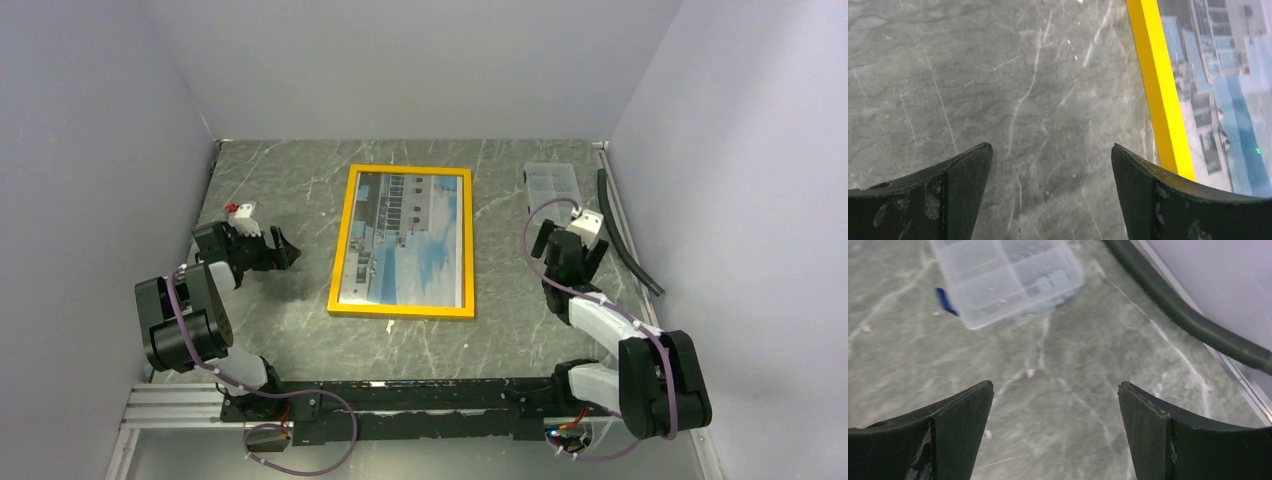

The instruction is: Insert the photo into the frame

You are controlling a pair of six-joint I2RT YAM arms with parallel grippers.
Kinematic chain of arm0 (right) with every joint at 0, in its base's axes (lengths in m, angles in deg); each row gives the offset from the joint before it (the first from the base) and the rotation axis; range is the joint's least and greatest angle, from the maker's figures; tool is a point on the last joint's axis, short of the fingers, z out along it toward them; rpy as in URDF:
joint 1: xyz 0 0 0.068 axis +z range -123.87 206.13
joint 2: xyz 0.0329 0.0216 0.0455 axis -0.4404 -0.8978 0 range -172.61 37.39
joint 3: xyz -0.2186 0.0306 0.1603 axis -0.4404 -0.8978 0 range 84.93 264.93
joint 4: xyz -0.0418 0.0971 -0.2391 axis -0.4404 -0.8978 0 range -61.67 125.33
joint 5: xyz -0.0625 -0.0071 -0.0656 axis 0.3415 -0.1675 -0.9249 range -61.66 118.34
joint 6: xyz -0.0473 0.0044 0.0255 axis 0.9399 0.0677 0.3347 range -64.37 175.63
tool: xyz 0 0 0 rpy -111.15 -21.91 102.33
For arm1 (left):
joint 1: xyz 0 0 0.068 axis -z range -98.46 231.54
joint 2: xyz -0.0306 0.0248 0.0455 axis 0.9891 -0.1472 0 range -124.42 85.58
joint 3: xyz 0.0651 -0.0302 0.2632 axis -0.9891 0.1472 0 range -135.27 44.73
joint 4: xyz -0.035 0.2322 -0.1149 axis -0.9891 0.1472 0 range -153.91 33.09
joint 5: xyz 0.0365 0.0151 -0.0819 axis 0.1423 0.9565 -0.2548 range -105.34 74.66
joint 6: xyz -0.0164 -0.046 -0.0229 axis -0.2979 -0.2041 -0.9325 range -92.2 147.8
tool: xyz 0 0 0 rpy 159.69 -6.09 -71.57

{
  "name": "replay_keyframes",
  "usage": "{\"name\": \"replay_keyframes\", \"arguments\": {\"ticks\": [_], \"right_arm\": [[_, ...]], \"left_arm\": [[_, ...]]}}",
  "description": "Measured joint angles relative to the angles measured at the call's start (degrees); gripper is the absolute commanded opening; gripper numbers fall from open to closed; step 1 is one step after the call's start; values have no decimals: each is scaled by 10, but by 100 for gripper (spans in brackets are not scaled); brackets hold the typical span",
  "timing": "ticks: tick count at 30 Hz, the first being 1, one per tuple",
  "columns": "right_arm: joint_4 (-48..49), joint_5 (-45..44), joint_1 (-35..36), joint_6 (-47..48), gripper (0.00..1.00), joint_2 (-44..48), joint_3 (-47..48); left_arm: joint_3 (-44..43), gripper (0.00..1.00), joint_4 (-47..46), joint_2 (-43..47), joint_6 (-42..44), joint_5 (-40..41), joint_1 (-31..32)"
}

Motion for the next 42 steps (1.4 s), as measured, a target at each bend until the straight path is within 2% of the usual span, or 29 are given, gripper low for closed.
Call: {"name": "replay_keyframes", "arguments": {"ticks": [3, 8, 12, 17, 20, 26, 42], "right_arm": [[77, -11, -29, 13, 100, 7, -63], [191, 2, -71, 27, 100, -12, -99], [311, 31, -79, 47, 100, -64, -115], [447, 89, -82, 86, 100, -158, -152], [452, 115, -82, 98, 100, -172, -150], [451, 143, -91, 104, 100, -176, -115], [453, 147, -91, 109, 100, -176, -115]], "left_arm": [[50, 94, -120, -1, -45, 9, 0], [104, 94, -308, -33, -109, 21, 1], [127, 94, -379, -39, -118, 47, 14], [192, 95, -499, -44, -94, 115, 86], [185, 95, -480, -49, -78, 152, 120], [136, 95, -455, -51, -69, 211, 125], [137, 95, -441, -51, -68, 229, 126]]}}
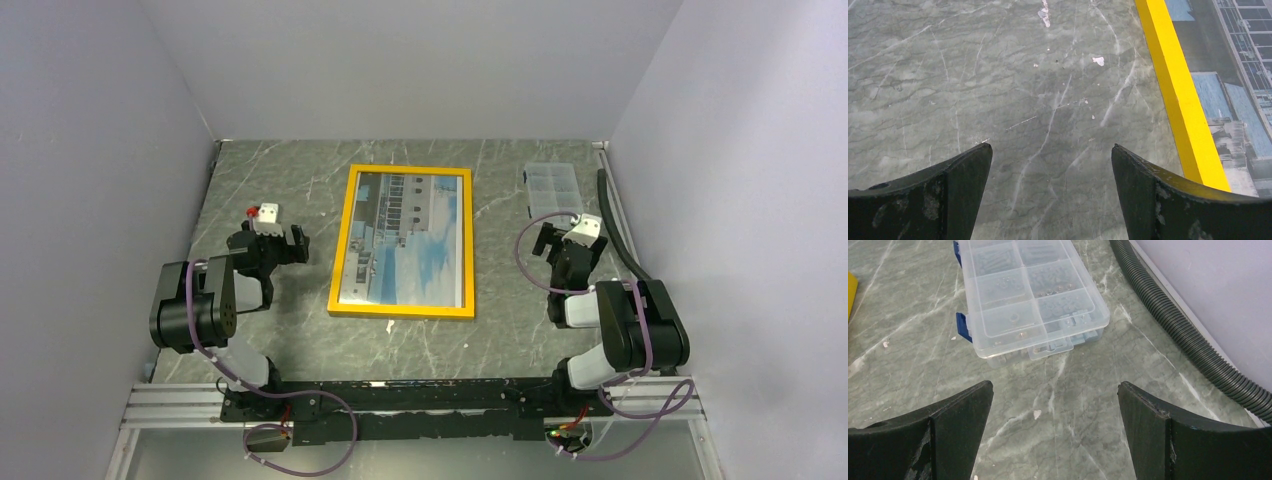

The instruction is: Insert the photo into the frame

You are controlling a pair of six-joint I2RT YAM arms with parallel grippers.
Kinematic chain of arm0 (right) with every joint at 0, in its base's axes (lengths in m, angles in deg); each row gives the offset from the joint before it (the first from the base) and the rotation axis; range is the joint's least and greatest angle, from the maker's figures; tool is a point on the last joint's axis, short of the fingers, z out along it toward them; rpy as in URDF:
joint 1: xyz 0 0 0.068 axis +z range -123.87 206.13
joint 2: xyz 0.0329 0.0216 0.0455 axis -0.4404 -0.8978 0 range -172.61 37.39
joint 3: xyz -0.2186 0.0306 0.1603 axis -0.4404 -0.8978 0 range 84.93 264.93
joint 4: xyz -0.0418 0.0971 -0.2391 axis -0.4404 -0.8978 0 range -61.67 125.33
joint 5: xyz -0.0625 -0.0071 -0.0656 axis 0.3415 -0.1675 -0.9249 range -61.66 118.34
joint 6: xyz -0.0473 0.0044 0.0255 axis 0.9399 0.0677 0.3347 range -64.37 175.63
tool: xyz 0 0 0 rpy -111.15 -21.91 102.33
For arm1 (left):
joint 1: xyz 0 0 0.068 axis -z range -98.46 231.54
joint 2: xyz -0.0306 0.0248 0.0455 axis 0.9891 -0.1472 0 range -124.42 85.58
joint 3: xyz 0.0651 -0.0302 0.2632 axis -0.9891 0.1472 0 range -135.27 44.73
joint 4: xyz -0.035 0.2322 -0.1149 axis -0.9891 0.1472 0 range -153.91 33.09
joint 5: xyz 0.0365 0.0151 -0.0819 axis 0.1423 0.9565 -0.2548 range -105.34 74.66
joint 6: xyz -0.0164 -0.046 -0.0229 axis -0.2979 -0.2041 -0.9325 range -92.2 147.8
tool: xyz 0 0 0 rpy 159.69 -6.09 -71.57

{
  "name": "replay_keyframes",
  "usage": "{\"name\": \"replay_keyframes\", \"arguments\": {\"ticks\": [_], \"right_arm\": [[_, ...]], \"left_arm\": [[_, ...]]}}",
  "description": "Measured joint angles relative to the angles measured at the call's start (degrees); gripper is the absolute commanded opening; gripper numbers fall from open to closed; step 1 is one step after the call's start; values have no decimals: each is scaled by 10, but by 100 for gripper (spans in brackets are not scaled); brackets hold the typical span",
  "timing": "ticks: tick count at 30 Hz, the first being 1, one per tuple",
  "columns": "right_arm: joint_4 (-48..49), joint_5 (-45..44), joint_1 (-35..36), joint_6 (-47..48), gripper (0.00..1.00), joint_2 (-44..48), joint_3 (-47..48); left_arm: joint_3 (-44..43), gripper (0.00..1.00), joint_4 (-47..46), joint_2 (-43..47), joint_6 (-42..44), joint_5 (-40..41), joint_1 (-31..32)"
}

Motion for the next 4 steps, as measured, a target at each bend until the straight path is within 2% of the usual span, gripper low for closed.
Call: {"name": "replay_keyframes", "arguments": {"ticks": [4], "right_arm": [[-1, 6, 0, 0, 100, 0, 0]], "left_arm": [[0, 95, 0, 0, 0, 0, 0]]}}
